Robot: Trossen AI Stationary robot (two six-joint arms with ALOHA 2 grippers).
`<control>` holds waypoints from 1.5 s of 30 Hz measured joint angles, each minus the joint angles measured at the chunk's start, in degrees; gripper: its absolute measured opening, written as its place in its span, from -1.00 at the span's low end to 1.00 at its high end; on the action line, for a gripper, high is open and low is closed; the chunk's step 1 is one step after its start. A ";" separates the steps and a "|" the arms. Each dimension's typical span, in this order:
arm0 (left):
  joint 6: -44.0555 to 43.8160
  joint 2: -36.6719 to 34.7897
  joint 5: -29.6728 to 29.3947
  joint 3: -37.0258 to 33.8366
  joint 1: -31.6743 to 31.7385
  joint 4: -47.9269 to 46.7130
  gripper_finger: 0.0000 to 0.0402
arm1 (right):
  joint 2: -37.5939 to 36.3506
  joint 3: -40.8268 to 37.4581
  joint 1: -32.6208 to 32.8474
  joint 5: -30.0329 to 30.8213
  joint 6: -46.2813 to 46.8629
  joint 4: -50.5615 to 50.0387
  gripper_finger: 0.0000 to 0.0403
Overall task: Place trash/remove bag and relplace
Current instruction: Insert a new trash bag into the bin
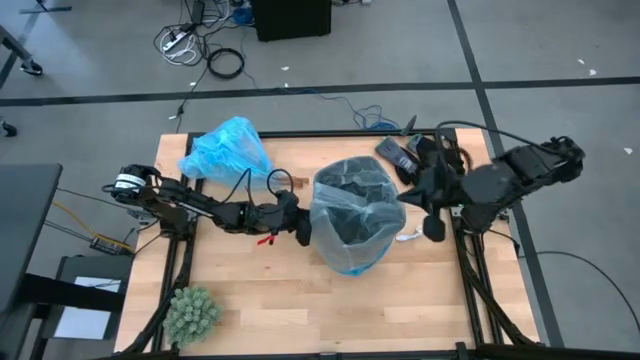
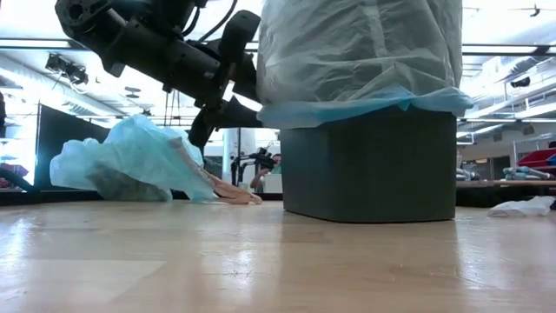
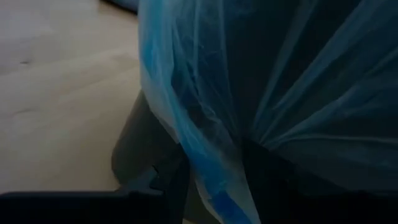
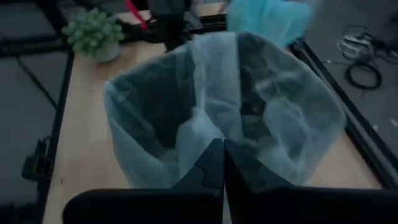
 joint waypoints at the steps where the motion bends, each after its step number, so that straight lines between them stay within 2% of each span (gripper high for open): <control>1: 0.75 0.00 0.02 0.00 0.00 0.01 -0.22 | 1.28 1.24 -1.65 -2.09 -2.20 0.01 -1.00; 11: 12.26 0.00 -0.14 0.00 0.37 1.06 -0.22 | 15.83 12.24 -17.91 -23.46 -20.77 -3.29 -1.00; 18: 22.26 -2.85 0.43 0.01 -0.59 2.10 -0.22 | 25.47 16.32 -23.95 -33.55 -27.58 -8.48 -1.00; 22: 26.70 -6.72 -1.43 0.02 -1.09 -2.81 -0.22 | 28.71 16.40 -25.07 -35.21 -29.09 -8.75 -1.00; 33: 31.53 -16.64 -7.16 0.04 -1.02 -17.57 -0.22 | 37.22 16.43 -27.33 -36.95 -30.38 -7.52 -1.00; 38: 30.29 -18.05 -8.79 0.04 -0.92 -25.15 -0.22 | 40.16 16.41 -27.61 -36.92 -30.58 -7.13 -1.00; 45: 28.03 -18.16 -8.79 0.04 -0.92 -29.16 -0.22 | 43.03 16.04 -27.50 -35.07 -30.30 -6.40 -1.00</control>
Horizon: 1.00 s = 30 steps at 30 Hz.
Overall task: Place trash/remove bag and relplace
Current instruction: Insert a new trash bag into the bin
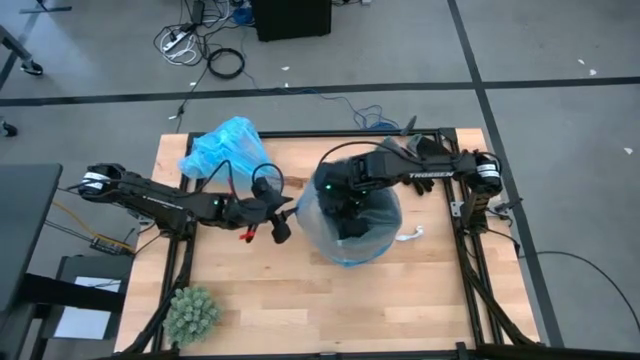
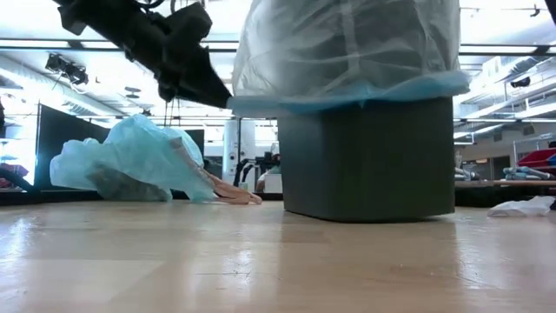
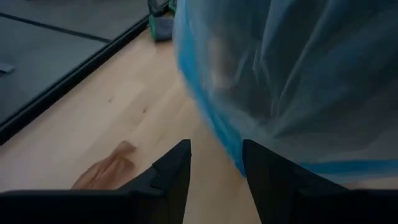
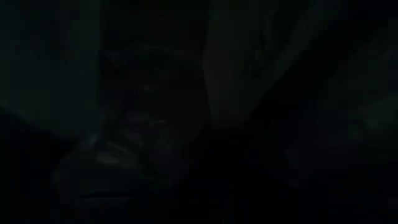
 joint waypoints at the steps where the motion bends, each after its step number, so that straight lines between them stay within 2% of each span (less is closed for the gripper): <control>1: -0.10 0.00 -0.05 0.00 0.00 -1.04 -0.22 | -0.06 -0.79 0.00 1.11 0.12 0.85 -1.00; 4: -3.68 -1.00 -3.34 -0.07 0.28 -4.65 -0.22 | -0.07 -2.94 -0.04 4.56 2.43 2.06 -1.00; 6: -4.24 -2.71 -6.34 -0.04 0.52 -3.80 -0.22 | -0.08 -4.28 -0.04 5.11 3.56 1.88 -1.00; 15: 8.49 -11.11 -13.28 -0.02 0.72 -2.84 -0.22 | -0.07 -5.52 0.48 6.89 6.13 5.27 -1.00; 22: 8.95 -11.87 -13.02 -0.04 0.70 -2.32 -0.22 | 0.22 -7.10 0.52 8.69 7.98 9.00 -1.00; 30: 5.69 -11.21 -9.20 -0.02 0.09 1.13 -0.22 | 0.28 -11.27 2.05 9.50 10.12 9.67 -1.00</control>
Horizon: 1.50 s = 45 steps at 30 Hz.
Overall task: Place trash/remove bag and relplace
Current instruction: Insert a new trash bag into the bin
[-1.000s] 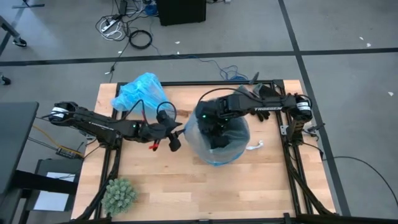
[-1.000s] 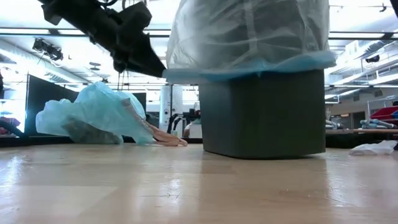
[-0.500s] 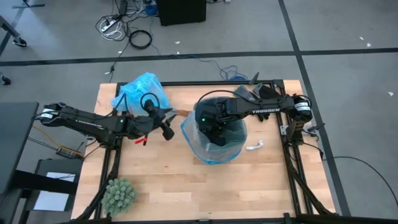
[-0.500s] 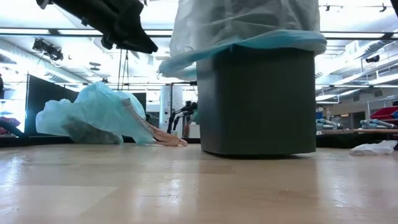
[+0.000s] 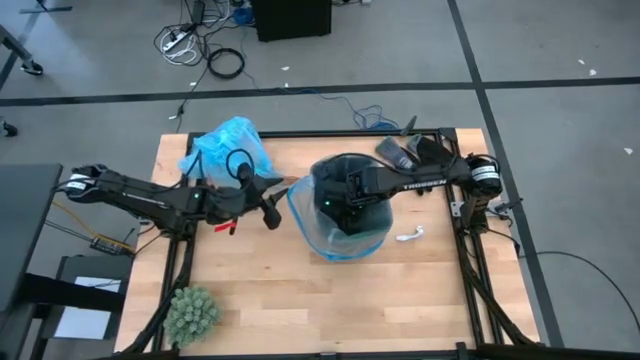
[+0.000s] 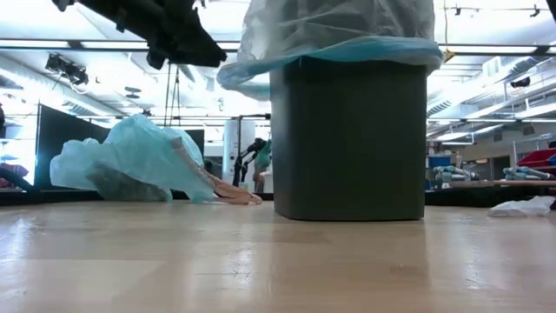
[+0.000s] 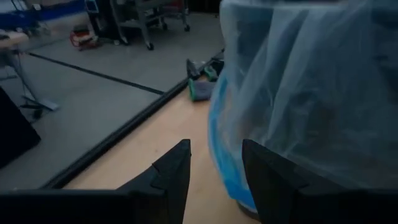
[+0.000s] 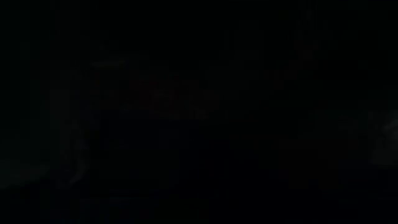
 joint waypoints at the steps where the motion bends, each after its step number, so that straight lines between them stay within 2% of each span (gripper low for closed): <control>1: -0.41 0.59 0.31 0.00 0.00 0.05 -0.22 | 0.00 -0.22 0.24 0.10 0.30 0.62 -1.00; 10: -1.31 7.48 2.85 0.00 0.02 3.79 -0.22 | -1.48 -0.37 1.69 1.51 3.52 1.40 -1.00; 16: -2.43 17.35 3.08 -0.07 0.72 2.87 -0.22 | -4.52 -0.31 1.93 4.25 5.38 1.16 -1.00; 24: -4.28 26.06 5.77 -0.04 1.04 12.88 -0.22 | -5.38 -0.31 1.88 4.94 6.46 1.31 -1.00; 31: -5.75 26.34 7.79 -0.04 -0.03 16.40 -0.22 | -6.19 -0.31 2.61 5.16 7.43 1.99 -1.00; 35: -2.02 23.95 7.39 0.02 -1.06 21.00 -0.22 | -7.81 -0.31 3.31 5.20 7.56 2.37 -1.00; 41: 0.37 22.80 6.38 0.00 -0.98 20.37 -0.22 | -10.75 -0.29 3.37 5.57 8.82 2.53 -1.00; 45: 0.31 22.82 6.48 -0.02 -1.03 19.70 -0.22 | -11.02 -0.29 3.68 8.24 8.20 2.54 -1.00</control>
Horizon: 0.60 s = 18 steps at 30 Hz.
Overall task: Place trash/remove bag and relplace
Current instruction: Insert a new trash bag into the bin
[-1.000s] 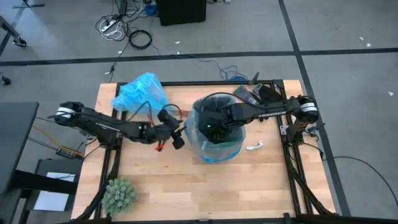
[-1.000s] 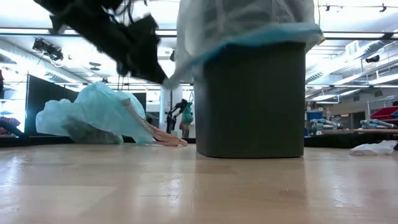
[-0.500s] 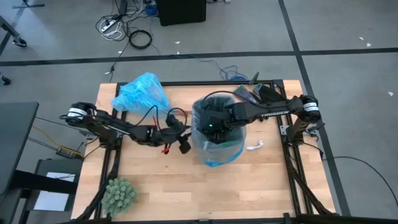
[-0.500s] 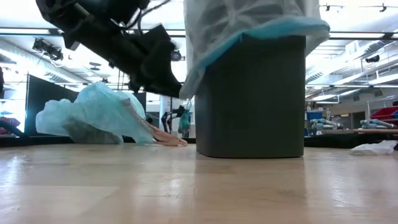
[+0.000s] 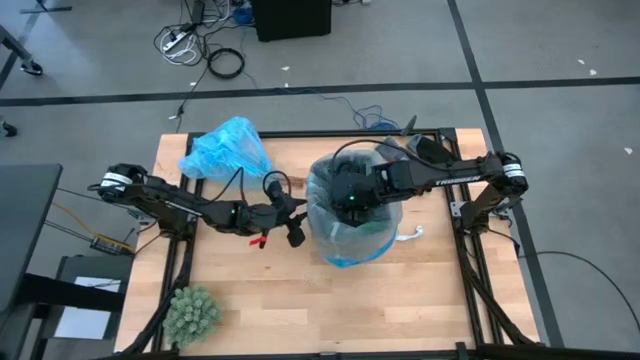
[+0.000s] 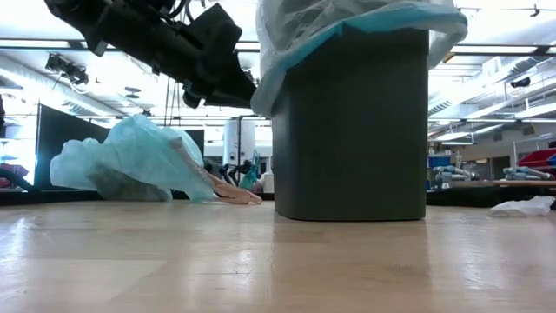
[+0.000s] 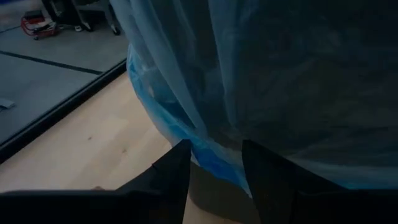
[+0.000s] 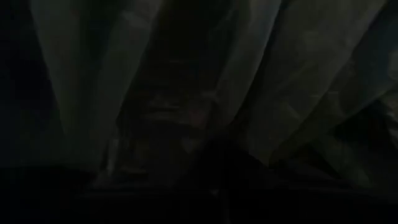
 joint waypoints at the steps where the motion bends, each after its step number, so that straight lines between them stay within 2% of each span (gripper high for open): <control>1: 0.00 0.00 -0.01 0.00 0.00 -0.13 -0.22 | 0.17 0.00 0.02 0.39 -0.54 0.11 -1.00; 7: -0.72 -0.01 0.04 0.02 -0.29 -0.55 -0.22 | 2.13 -1.48 0.02 2.01 -1.76 5.84 -0.91; 12: -1.14 0.02 0.24 0.00 -1.20 -0.86 -0.22 | 2.03 -2.08 0.90 1.07 -1.05 6.42 -0.73; 18: 0.01 0.02 0.23 0.01 -1.23 -0.29 -0.22 | 0.64 1.11 2.38 3.61 -3.24 5.35 -0.57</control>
